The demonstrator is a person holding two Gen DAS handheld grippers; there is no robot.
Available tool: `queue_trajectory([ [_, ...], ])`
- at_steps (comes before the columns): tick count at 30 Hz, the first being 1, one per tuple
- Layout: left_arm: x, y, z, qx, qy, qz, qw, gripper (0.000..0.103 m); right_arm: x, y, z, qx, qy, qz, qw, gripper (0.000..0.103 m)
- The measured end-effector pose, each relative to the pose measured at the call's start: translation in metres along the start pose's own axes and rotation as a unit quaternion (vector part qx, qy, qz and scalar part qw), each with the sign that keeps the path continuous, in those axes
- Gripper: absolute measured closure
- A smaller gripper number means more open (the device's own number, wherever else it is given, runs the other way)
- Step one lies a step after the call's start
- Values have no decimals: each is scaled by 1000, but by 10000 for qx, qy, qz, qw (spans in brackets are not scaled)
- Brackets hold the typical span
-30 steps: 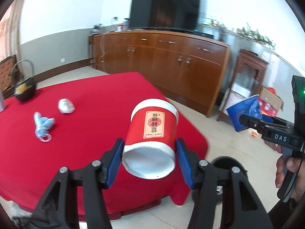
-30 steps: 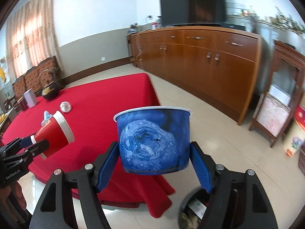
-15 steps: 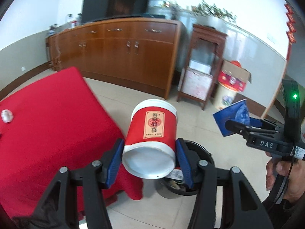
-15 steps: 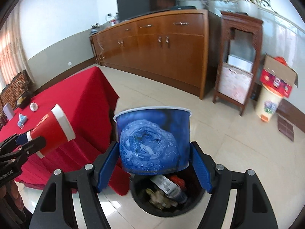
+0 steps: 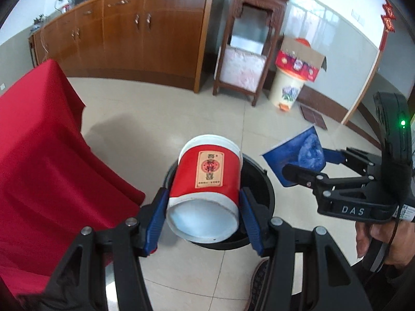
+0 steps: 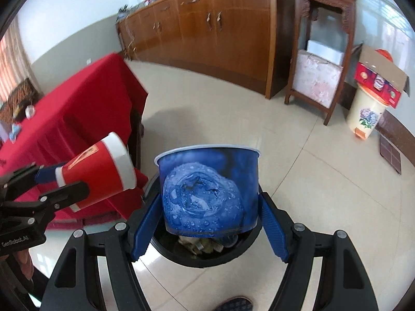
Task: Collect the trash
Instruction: 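Open both grippers to drop the cup and bowl into the bucket, then move both grippers back to the blue face mask and white tissue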
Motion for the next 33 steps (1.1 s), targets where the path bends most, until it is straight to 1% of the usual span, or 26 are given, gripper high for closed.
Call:
queue_trajectory([
  [5, 8, -1, 29, 101, 297, -5, 9995, 46, 14, 2, 30, -188, 369, -577, 9975, 27],
  [7, 10, -2, 43, 231, 448, 36, 9987, 44, 21, 4, 43, -290, 516, -817, 9949, 27],
  [8, 11, -1, 48, 149, 490, 65, 9987, 43, 26, 6, 53, -416, 663, -942, 9925, 27],
  [9, 10, 3, 50, -69, 488, 94, 9987, 34, 29, 6, 61, -416, 768, -1041, 9907, 27],
  [10, 9, 7, 49, -233, 420, 145, 9987, 29, 34, 6, 72, -283, 864, -1214, 9884, 26],
  [11, 8, 9, 45, -319, 340, 160, 9988, 16, 38, 6, 79, -226, 926, -1272, 9873, 25],
  [12, 7, 13, 40, -432, 252, 156, 9986, 10, 40, 5, 85, -221, 971, -1228, 9874, 20],
  [13, 7, 16, 33, -534, 184, 165, 9983, 10, 40, 4, 88, -135, 956, -1205, 9880, 16],
  [14, 7, 19, 27, -581, 141, 186, 9980, 9, 37, 4, 89, -59, 907, -1183, 9888, 3],
  [15, 7, 22, 20, -676, 87, 211, 9974, 9, 36, 5, 88, -96, 882, -1135, 9896, 0],
  [16, 7, 26, 11, -773, 4, 224, 9968, 9, 33, 5, 87, -138, 867, -1039, 9907, 0],
  [21, 10, 48, -29, -1131, -343, -21, 9930, 7, 13, 6, 67, 74, 507, -613, 9968, 0],
  [25, 9, 65, -59, -1384, -613, -189, 9883, 7, -8, 14, 41, -54, 113, -225, 9997, 0],
  [28, 8, 79, -75, -1602, -759, -350, 9835, 5, -21, 30, 22, -38, -143, -96, 9998, 0],
  [33, 17, 104, -108, -1964, -982, -648, 9734, 5, -31, 62, -2, -114, -462, 97, 9988, 0],
])
Point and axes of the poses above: each gripper's, at about its wrist camera, not at the fingertips, and z roughly the way its jaws point, y to its left, x to its underside, the point moved 2 cm from there along z, roughly the way its jaws point, and after that the axes turned 8 degrees about -y, right-handed, at the moved point
